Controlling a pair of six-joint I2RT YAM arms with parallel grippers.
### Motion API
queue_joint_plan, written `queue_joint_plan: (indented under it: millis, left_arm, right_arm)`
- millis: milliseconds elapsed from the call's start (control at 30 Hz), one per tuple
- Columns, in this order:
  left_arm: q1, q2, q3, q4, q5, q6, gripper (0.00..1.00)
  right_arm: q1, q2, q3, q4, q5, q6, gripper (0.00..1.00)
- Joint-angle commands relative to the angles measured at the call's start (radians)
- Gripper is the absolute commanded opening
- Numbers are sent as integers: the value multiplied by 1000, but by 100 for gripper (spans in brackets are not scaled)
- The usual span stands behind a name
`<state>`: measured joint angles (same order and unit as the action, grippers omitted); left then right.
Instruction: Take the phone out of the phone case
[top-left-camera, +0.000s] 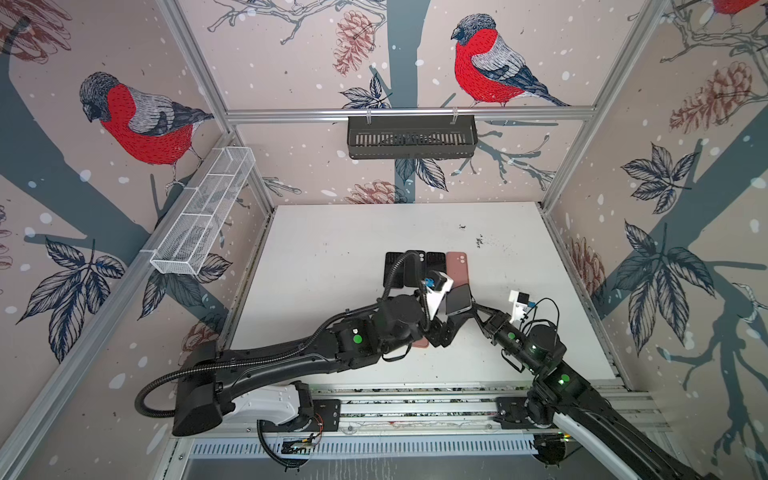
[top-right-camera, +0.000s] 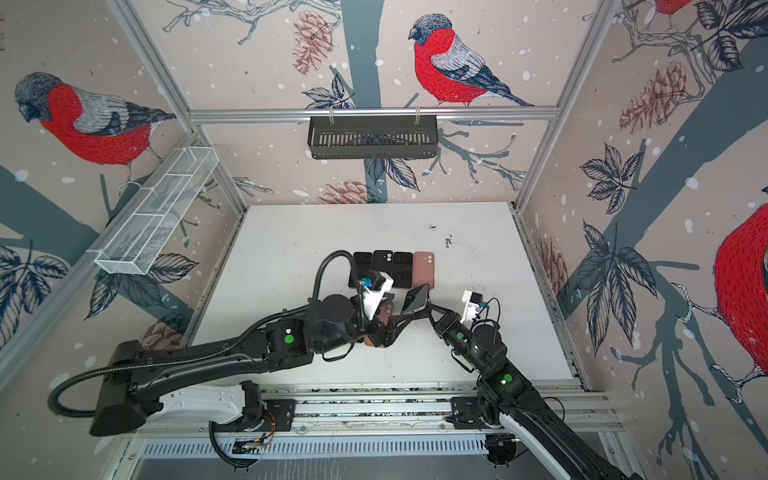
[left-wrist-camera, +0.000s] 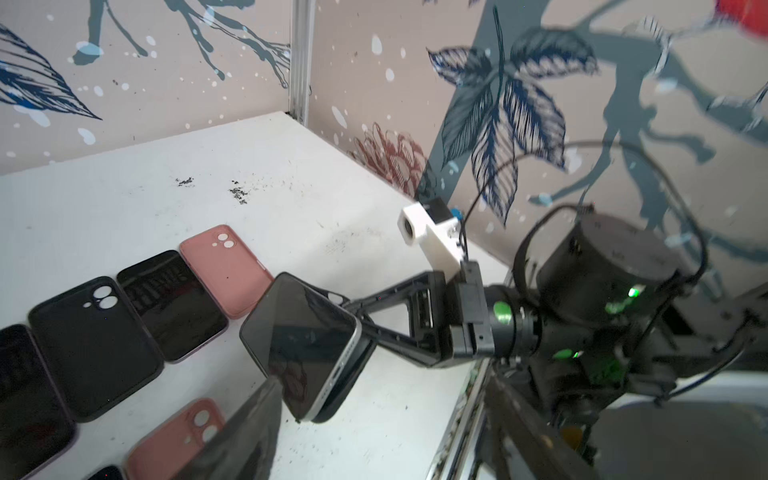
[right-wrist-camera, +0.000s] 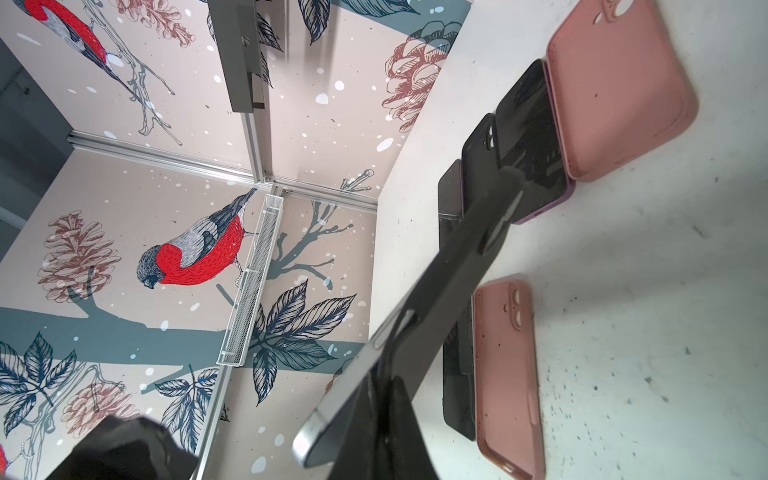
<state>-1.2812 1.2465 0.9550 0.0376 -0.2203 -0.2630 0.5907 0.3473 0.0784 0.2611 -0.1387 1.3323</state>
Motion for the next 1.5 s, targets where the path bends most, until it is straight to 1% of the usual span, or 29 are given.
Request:
queue_joint_plan:
  millis: [0, 67, 167, 367, 500, 667, 867, 967, 1100, 1200, 1467]
  left_arm:
    - [-55, 63, 36, -121, -204, 165, 71]
    - [-67, 108, 79, -142, -225, 178, 70]
    - [-76, 161, 104, -146, -256, 195, 68]
    - [-77, 212, 118, -131, -330, 225, 63]
    - [-78, 236, 123, -121, -329, 234, 60]
    - [-77, 262, 131, -98, -301, 236, 59]
    - [-77, 328, 180, -108, -341, 244, 54]
    - [-78, 374, 218, -139, -354, 246, 52]
    - [-77, 431, 253, -172, -420, 240, 46]
    - [-77, 452, 257, -163, -454, 242, 39]
    - [-76, 459, 248, -135, -428, 266, 21]
  right_arm:
    - [-1, -2, 1, 55, -12, 2, 0]
    - [-1, -3, -2, 55, -15, 2, 0]
    - [-1, -6, -7, 55, -15, 4, 0]
    - [-3, -15, -15, 59, -21, 6, 0]
    - [-3, -25, -20, 62, -22, 9, 0]
    - [-3, -32, -32, 65, -24, 13, 0]
    - [-3, -43, -39, 65, -30, 18, 0]
    - [-3, -52, -37, 56, -28, 16, 0]
    - [-4, -61, -41, 51, -29, 18, 0]
    - [-4, -65, -46, 50, -32, 18, 0]
    - [-3, -86, -58, 35, -30, 19, 0]
